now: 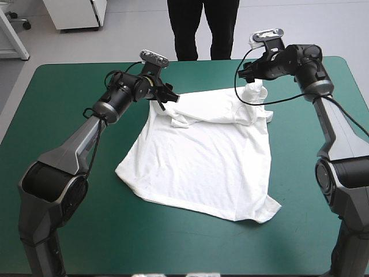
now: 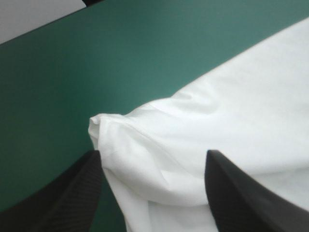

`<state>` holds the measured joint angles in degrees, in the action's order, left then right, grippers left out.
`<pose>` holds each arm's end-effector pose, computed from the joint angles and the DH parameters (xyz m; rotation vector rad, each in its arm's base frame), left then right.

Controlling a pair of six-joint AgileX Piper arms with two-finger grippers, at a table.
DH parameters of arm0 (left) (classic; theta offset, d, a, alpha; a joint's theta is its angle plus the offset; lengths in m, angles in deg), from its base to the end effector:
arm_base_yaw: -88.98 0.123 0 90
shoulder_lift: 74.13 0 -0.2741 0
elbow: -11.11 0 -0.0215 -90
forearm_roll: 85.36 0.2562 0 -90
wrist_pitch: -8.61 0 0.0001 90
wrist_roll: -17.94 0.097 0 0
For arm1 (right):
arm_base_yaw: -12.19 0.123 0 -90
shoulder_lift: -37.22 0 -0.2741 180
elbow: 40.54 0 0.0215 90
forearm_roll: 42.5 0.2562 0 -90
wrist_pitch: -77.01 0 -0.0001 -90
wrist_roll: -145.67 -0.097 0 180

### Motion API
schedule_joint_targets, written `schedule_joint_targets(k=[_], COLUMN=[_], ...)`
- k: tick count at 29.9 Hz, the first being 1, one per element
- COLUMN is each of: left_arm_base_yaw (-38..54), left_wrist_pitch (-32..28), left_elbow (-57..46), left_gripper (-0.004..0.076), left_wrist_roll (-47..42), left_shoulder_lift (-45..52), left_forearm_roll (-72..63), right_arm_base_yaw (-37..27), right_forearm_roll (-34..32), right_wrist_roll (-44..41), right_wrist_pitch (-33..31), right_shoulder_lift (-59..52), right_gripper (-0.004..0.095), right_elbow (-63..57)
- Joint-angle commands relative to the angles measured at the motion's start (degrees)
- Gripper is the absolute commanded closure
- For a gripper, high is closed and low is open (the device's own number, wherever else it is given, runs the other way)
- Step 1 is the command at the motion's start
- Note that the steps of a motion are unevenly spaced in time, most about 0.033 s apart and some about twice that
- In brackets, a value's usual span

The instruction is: Fold the cloth

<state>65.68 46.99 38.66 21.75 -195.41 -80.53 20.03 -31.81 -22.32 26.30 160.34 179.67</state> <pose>0.4349 -0.1817 0.2971 0.5879 2.2279 -0.0804 0.4650 0.0781 0.3398 -0.3355 2.2971 0.1906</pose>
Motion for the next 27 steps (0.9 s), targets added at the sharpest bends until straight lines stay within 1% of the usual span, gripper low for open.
schedule_joint_targets(k=[1, 3, 5, 6, 10, 12, 15, 17, 22, 25, 27], left_arm_base_yaw=[0.1, 0.1, 0.1, 0.1, 0.1, 0.1, 0.1, 0.1, 0.1, 0.1, 0.1], left_wrist_pitch=[5.7, 7.9, 11.5, 14.3, 26.6, 30.7, 35.3, 35.4, 35.4, 35.4, 35.4], left_elbow=[5.7, 6.4, 6.4, 6.4, 6.1, 6.1, 5.3, 2.9, -7.0, -13.0, -16.8], left_gripper=[0.0226, 0.0226, 0.0226, 0.0226, 0.0227, 0.0227, 0.0230, 0.0230, 0.0229, 0.0229, 0.0229], left_wrist_roll=[0.6, 1.6, 3.4, 3.5, 3.3, 2.7, 0.1, 0.1, 0.1, 0.1, 0.1], left_shoulder_lift=[5.2, 7.6, 10.6, 12.3, 18.9, 21.8, 25.6, 28.3, 33.5, 34.5, 34.1], left_forearm_roll=[-0.1, -0.1, -0.1, -0.1, -0.2, 0.0, 2.6, 2.7, 2.7, 3.0, 3.0], right_arm_base_yaw=[-3.4, -5.1, -6.2, -6.6, -6.6, -5.8, -4.4, -2.9, 2.3, 4.9, 6.1], right_forearm_roll=[7.6, 10.7, 12.1, 12.8, 12.9, 12.7, 11.8, 9.9, -0.2, -3.1, -4.4], right_wrist_roll=[4.2, 6.2, 6.3, 6.9, 7.5, 7.5, 7.4, 6.9, 2.7, -0.2, -2.9], right_wrist_pitch=[1.5, -0.8, -3.5, -4.5, -6.7, -7.8, -9.1, -9.1, -9.6, -11.7, -14.2], right_shoulder_lift=[-6.0, -7.7, -9.7, -11.0, -16.6, -19.6, -24.1, -27.8, -38.4, -43.7, -46.7], right_gripper=[0.0149, 0.0164, 0.0166, 0.0166, 0.0166, 0.0166, 0.0166, 0.0166, 0.0166, 0.0166, 0.0166], right_elbow=[2.0, 2.0, 2.0, 2.0, 1.9, 1.3, -0.9, -3.4, -14.8, -21.4, -25.0])
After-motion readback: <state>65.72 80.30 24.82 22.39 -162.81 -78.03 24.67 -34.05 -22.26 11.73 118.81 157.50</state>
